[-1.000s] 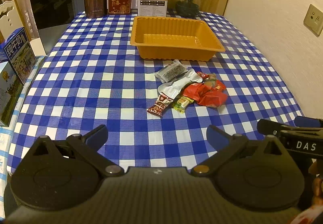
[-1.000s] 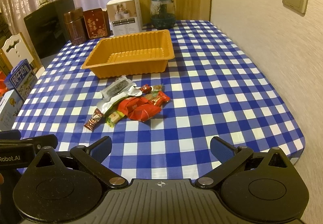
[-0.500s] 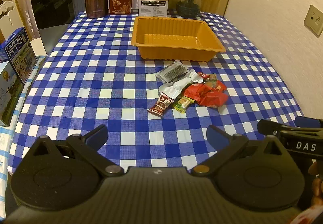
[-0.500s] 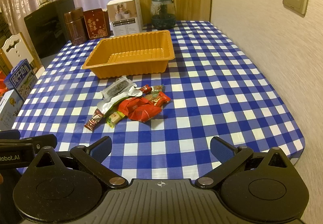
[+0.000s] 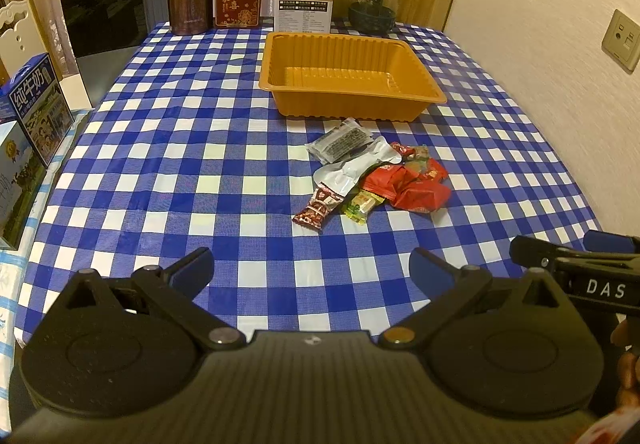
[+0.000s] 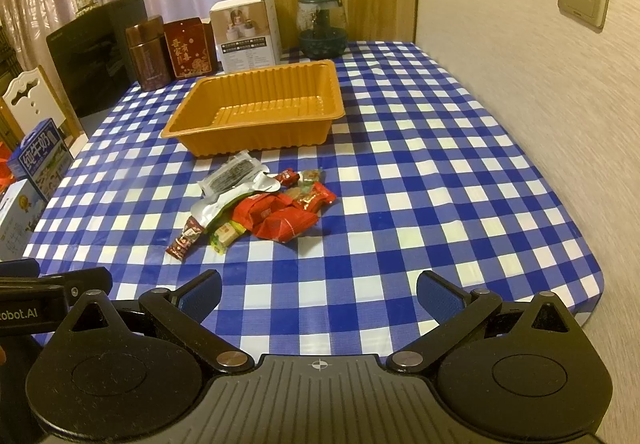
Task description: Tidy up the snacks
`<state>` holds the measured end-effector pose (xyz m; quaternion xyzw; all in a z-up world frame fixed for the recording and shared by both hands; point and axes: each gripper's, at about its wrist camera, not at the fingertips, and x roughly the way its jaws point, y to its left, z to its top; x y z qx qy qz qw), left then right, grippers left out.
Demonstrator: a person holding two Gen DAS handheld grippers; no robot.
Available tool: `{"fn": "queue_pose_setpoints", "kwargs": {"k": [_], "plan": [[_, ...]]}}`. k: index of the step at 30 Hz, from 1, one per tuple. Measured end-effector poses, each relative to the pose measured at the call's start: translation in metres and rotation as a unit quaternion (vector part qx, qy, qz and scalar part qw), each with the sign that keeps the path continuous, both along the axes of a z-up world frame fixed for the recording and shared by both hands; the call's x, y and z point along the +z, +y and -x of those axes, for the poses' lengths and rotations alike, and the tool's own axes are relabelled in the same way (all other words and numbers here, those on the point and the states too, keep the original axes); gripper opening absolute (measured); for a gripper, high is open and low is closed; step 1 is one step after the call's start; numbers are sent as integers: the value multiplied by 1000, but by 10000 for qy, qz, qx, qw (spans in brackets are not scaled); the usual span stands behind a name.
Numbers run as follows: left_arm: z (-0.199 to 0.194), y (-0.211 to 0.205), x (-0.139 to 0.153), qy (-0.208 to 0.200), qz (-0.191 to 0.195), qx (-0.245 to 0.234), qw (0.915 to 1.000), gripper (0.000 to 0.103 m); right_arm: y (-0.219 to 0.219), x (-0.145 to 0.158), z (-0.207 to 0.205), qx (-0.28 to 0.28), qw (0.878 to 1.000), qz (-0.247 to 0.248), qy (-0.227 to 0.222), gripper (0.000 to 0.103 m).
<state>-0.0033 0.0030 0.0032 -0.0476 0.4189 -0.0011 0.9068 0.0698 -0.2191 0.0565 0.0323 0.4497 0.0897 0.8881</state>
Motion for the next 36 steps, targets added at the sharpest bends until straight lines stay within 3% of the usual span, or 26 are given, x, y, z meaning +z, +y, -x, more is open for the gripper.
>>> {"fn": "queue_pose_setpoints", "kwargs": {"k": [26,36], "plan": [[0,0,0,12,13,2,10000,103,-3,-1,0,-19,10000,-19,11,103],[-15,8,-15,112,47,-69,9999,102,-6,-15,-10,-67,9999,-95,88,103]]}}
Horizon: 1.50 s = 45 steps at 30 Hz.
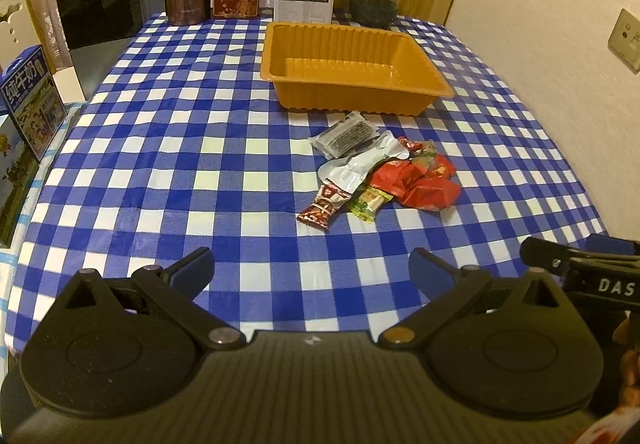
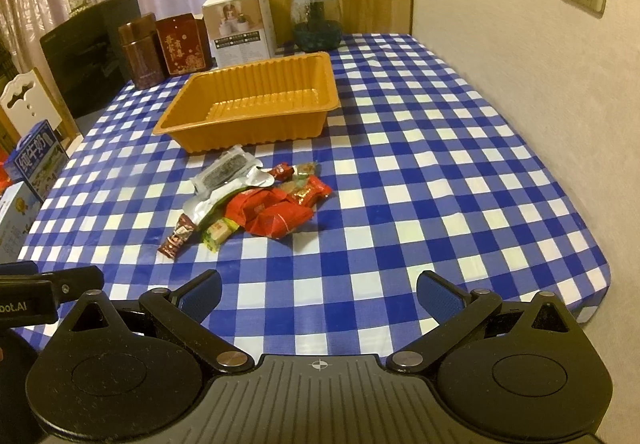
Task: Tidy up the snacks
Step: 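Grasp the brown-red wrapped candy with the left tool while the right tool grasps a red candy packet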
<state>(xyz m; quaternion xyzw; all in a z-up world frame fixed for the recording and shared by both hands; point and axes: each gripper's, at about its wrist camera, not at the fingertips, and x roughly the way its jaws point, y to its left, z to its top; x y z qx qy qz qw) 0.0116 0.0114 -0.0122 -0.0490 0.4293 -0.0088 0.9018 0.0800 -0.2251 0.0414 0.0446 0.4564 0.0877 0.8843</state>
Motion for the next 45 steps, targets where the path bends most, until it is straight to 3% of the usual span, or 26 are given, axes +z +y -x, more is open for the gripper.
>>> {"fn": "queue_pose_setpoints", "kwargs": {"k": [12,16,18,20,26,33,35,45], "plan": [[-54,15,-42,364,-68,-535,9979,86,7,-29,-33,163,9995,-235,104,102],[-70,13,-55,405,-86,-879,9953,78,12,-38,-49,272,9992,-257,148,88],[-77,11,-61,419,-90,-1015,9939,72,14,-42,-56,279,9991,-268,160,87],[-85,8,-67,460,-100,-1165,9921,59,15,-45,-63,284,9991,-274,154,85],[-104,1,-81,487,-205,-1519,9870,38,15,-54,-77,271,9990,-307,154,84],[-119,-7,-86,373,-224,-1969,9794,30,13,-61,-87,316,9989,-286,184,84],[-124,-9,-87,410,-305,-2031,9778,24,15,-63,-90,380,9988,-258,179,84],[-126,-5,-91,420,-311,-2101,9763,25,35,-70,-106,976,9952,-42,93,84]]}}
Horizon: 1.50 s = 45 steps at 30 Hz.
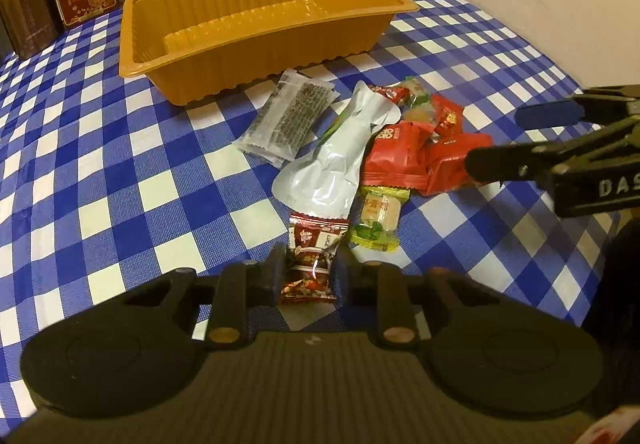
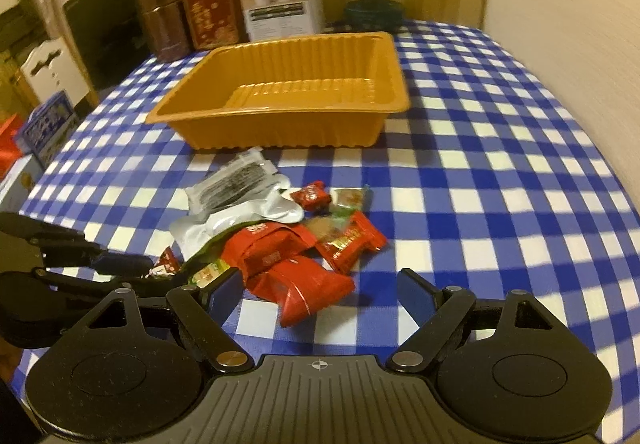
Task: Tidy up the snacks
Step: 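Grasp the brown-red wrapped candy with the left tool while the right tool grasps a red candy packet, then carry both candies into the orange tray and open both tools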
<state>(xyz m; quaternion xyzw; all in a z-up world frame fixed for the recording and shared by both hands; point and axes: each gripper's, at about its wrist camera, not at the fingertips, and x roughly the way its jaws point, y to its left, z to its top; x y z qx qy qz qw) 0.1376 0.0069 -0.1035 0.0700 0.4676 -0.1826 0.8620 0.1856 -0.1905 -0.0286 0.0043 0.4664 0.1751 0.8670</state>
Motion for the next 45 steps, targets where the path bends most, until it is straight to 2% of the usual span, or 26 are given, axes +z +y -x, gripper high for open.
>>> {"fn": "queue_pose_setpoints", "kwargs": {"k": [3,4,8,9,10,12,14,21,24,26,27,36,45], "plan": [[-1,0,0,-7,0,12,10000,25,7,-7,-5,242,9996,130,31,81],[-1,0,0,-13,-8,0,10000,25,9,-10,-7,316,9993,179,49,76],[0,1,0,10,1,32,10000,25,18,-22,-12,538,9979,326,162,65],[1,1,1,27,0,57,10000,26,19,-24,-13,540,9978,333,205,58],[2,2,2,37,6,77,10000,29,19,-25,-12,528,9977,337,250,53],[3,4,2,35,32,115,9999,37,18,-24,-9,493,9978,316,296,48],[3,7,1,38,78,154,9998,44,18,-23,-5,458,9980,286,325,47],[0,6,1,32,23,18,10000,43,17,-19,6,324,9986,262,311,46],[1,4,0,23,-30,13,10000,37,16,-17,9,271,9989,226,307,46],[2,2,0,8,-77,-11,10000,24,14,-16,12,200,9992,225,275,46],[2,2,0,15,-66,-26,10000,22,12,-14,12,161,9993,213,263,46],[14,6,11,23,81,249,9997,21,1,3,16,-48,9998,147,102,46],[-2,11,47,-194,280,559,9979,21,-4,38,-6,-262,9992,-155,-240,46]]}}
